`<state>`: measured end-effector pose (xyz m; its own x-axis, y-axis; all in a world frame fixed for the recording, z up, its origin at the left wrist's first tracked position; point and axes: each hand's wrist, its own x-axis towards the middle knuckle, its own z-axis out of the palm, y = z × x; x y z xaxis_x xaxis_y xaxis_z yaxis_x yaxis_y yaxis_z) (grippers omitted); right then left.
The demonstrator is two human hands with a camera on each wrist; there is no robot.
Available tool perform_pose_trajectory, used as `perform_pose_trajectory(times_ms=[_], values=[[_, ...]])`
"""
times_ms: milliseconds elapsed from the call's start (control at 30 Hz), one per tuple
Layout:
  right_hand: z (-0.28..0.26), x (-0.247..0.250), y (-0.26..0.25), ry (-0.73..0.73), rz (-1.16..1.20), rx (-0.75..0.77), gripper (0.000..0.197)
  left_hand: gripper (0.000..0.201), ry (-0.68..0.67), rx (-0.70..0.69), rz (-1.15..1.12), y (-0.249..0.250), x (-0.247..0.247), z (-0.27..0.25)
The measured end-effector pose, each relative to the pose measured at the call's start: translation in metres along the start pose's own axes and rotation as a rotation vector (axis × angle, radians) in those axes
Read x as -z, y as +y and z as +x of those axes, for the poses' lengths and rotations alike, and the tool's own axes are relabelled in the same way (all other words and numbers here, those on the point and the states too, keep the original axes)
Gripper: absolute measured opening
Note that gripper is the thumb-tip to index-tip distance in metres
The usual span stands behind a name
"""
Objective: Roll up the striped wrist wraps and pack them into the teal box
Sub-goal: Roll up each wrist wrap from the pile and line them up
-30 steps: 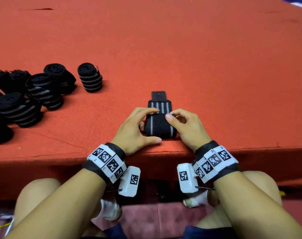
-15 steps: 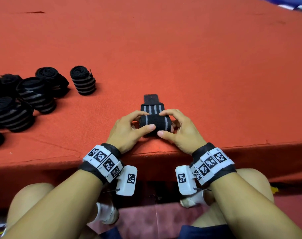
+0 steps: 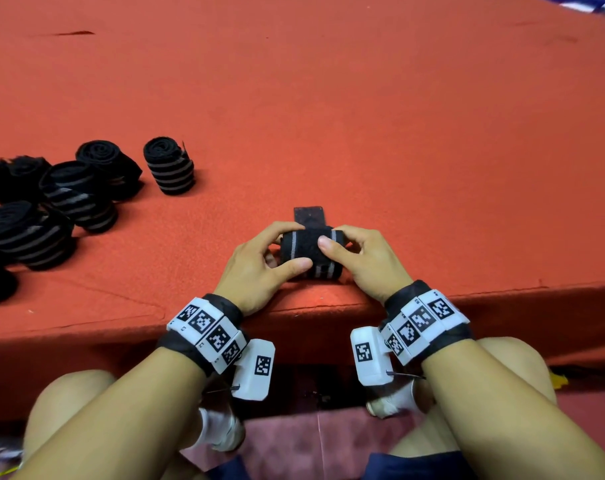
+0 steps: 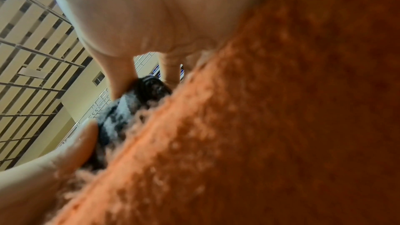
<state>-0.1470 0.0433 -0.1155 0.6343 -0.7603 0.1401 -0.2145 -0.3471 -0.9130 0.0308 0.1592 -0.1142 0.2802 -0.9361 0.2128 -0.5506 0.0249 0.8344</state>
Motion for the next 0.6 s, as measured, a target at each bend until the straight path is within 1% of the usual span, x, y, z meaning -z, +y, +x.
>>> perform_pose_trajectory(times_ms=[67,100,200,267,300,367,467,533,600], values=[[0.0003,-0.0001,-0.0019,0.016,-0.032,-0.027,0.047,0.031,-0.009,0.021,0.014,-0.001,0.0,0.0009],[0.0002,-0.0004,-0.0019,0.019,-0.041,-0.027,0.047,0.032,-0.014,0.042,0.013,-0.0013,0.0001,0.0015],[-0.0036,0.0014,-0.0007,0.014,0.022,0.033,0.036,0.037,-0.018,0.08,0.002,-0.0033,-0.0009,0.006],[-0.0068,0.005,0.0013,-0.036,0.087,0.077,0.05,0.038,0.007,0.084,0.013,-0.0031,-0.0014,0.0086],[-0.0079,0.0056,0.0015,-0.061,0.098,0.098,0.052,0.038,0.023,0.087,0.027,-0.0032,-0.0018,0.0094],[-0.0076,0.0048,0.0005,-0.075,0.094,0.108,0.046,0.041,0.048,0.079,0.082,-0.0033,-0.0039,0.0092],[-0.0036,0.0004,-0.0002,-0.007,0.047,0.08,0.036,0.052,0.072,0.022,0.108,-0.0033,-0.0065,0.0065],[-0.0012,-0.0017,0.0012,0.029,0.014,0.049,0.031,0.068,0.043,-0.04,0.096,-0.0034,-0.0044,0.0036],[0.0003,-0.0016,0.0024,0.032,0.003,0.021,0.033,0.078,0.0,-0.099,0.154,-0.0051,-0.0025,0.0017]])
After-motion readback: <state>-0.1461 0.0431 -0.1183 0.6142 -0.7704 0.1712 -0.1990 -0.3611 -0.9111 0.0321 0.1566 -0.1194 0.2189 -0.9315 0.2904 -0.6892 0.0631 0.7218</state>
